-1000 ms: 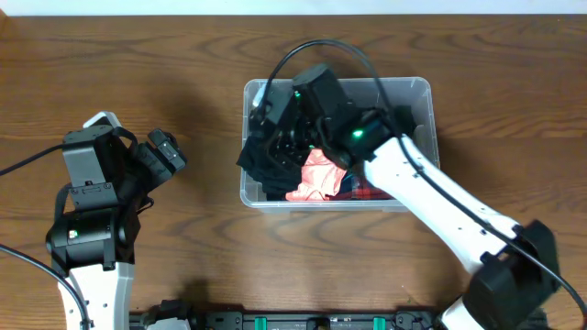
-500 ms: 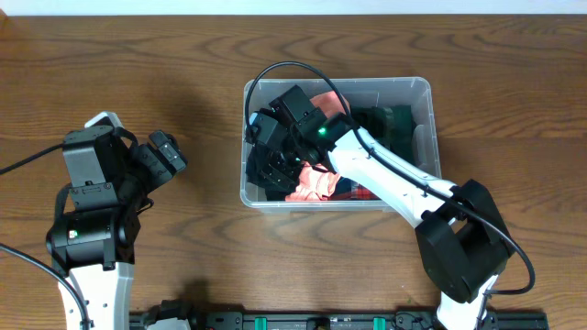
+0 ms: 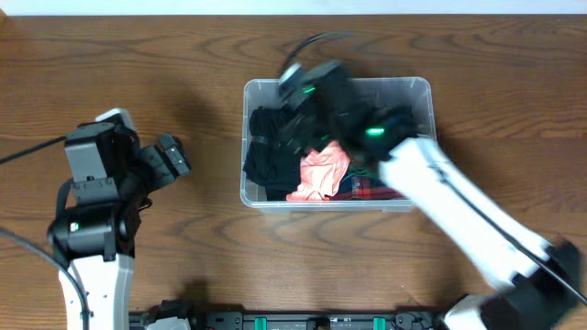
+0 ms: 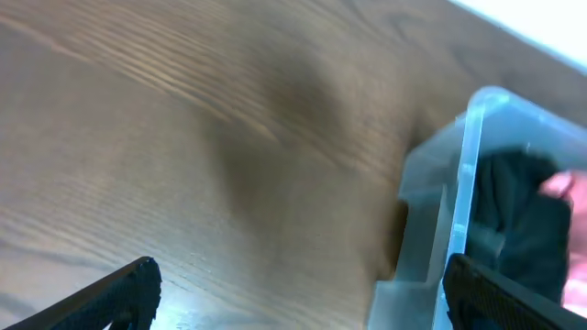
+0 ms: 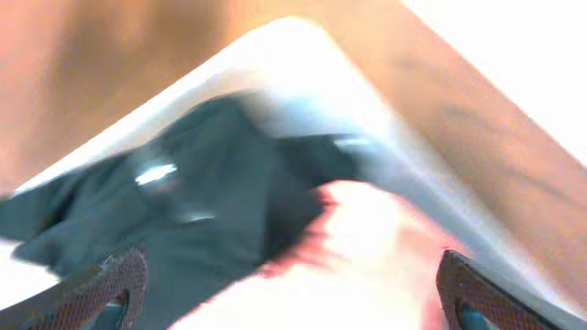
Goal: Pack container
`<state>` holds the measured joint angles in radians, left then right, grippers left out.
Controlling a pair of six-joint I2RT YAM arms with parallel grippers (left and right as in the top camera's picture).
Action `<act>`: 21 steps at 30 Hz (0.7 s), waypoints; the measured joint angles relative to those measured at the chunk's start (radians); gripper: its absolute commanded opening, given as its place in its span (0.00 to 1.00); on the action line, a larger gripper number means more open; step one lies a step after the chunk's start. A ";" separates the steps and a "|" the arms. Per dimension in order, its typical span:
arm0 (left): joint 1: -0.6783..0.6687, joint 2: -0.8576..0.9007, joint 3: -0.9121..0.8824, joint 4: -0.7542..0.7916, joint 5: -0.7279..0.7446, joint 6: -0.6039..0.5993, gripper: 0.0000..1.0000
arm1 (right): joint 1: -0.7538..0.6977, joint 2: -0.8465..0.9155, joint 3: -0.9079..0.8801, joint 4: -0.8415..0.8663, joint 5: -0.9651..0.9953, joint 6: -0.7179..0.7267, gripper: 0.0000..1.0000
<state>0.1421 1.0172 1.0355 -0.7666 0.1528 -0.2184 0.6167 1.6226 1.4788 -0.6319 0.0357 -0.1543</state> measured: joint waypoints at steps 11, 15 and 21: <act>0.000 0.304 0.000 0.047 0.050 0.155 0.98 | -0.388 -0.058 0.011 -0.146 0.079 0.257 0.99; 0.000 0.349 0.000 0.003 0.050 0.171 0.98 | -0.450 -0.058 0.011 -0.245 0.080 0.328 0.99; 0.000 0.260 0.000 -0.026 0.050 0.210 0.98 | -0.468 -0.143 -0.044 -0.277 0.085 0.363 0.99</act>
<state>0.1425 1.2770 1.0355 -0.7929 0.2031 -0.0086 0.1490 1.4796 1.4345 -0.9085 0.1211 0.2089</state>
